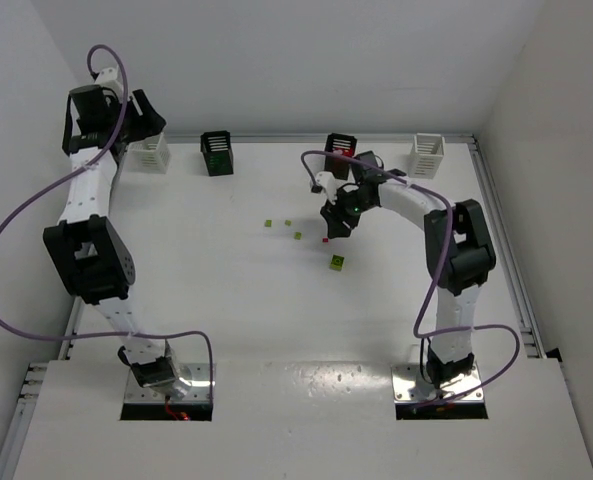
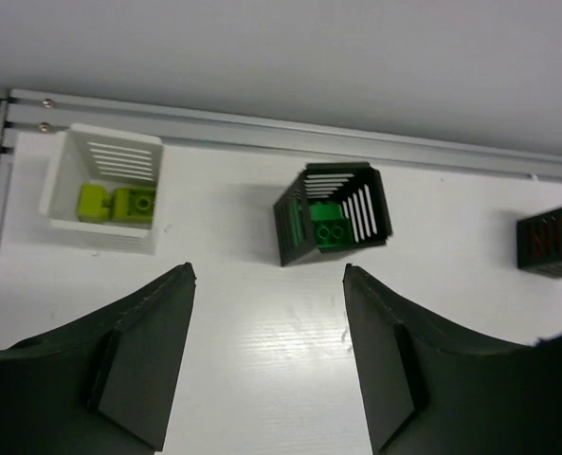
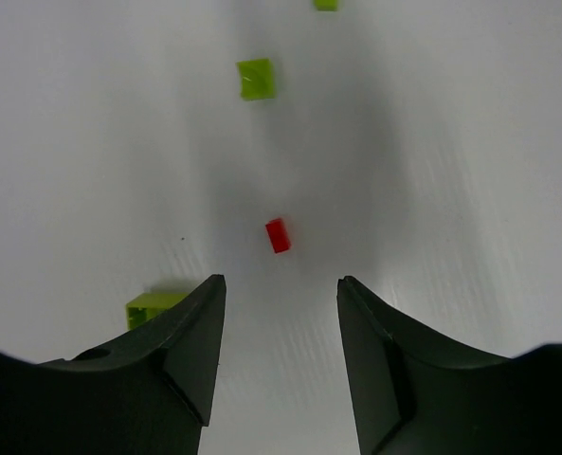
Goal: Sort the legos into containers by color
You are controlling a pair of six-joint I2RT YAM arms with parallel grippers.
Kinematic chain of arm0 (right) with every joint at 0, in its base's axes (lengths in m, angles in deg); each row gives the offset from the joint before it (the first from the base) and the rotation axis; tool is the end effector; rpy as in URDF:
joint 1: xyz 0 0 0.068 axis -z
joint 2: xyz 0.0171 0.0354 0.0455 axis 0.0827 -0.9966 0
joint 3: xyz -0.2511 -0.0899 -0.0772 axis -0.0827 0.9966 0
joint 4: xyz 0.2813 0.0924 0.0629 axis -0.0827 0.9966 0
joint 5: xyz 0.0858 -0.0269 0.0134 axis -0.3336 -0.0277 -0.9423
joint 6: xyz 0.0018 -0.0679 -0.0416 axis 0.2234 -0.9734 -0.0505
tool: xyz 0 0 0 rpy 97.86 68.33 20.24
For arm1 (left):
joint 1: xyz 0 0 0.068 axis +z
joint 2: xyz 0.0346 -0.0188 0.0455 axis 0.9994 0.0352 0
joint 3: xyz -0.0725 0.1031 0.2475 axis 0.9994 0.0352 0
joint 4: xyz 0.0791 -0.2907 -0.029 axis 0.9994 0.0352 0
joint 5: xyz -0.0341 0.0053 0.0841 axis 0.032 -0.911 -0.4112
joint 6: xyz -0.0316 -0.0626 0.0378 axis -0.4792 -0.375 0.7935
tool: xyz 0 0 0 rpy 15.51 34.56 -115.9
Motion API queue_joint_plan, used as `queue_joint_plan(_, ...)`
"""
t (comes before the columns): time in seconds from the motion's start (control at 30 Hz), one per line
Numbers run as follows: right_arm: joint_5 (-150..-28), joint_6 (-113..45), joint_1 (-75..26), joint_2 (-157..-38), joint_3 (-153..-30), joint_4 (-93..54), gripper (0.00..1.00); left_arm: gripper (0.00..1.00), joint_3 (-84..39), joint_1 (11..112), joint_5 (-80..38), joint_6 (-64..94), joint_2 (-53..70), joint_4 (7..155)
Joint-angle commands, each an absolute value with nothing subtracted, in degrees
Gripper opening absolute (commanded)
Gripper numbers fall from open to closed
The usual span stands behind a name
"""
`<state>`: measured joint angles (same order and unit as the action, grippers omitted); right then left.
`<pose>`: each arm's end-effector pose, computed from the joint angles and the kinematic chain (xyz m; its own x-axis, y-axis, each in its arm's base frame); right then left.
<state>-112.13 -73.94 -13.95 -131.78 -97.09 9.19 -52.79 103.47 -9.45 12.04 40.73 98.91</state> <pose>0.4303 0.1826 0.1260 -0.4409 -0.6444 -0.6247 -0.8751 0.4634 0.1395 0.5108 0.1171 0.3530 -0.3507 -0.3371 -0.8737 -0.0301 0.9365 -0.3493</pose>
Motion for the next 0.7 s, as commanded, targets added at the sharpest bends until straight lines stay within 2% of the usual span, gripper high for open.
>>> queue_joint_plan(0.0,-117.53,-82.57,-14.41,-131.18,-99.67,12.37,0.51,0.70,-49.30,104.24,-2.15,13.54,37.17,100.25)
queue_joint_plan(0.13,-117.71,-89.33,-15.12,-134.00,-102.58,17.13,0.56,0.71,-45.60,103.11,-1.62,14.24,33.74,100.25)
queue_joint_plan(0.67,-114.11,-94.80,-18.19,-140.06,-104.60,17.13,0.56,0.71,-39.44,103.10,-2.15,14.24,28.90,100.78)
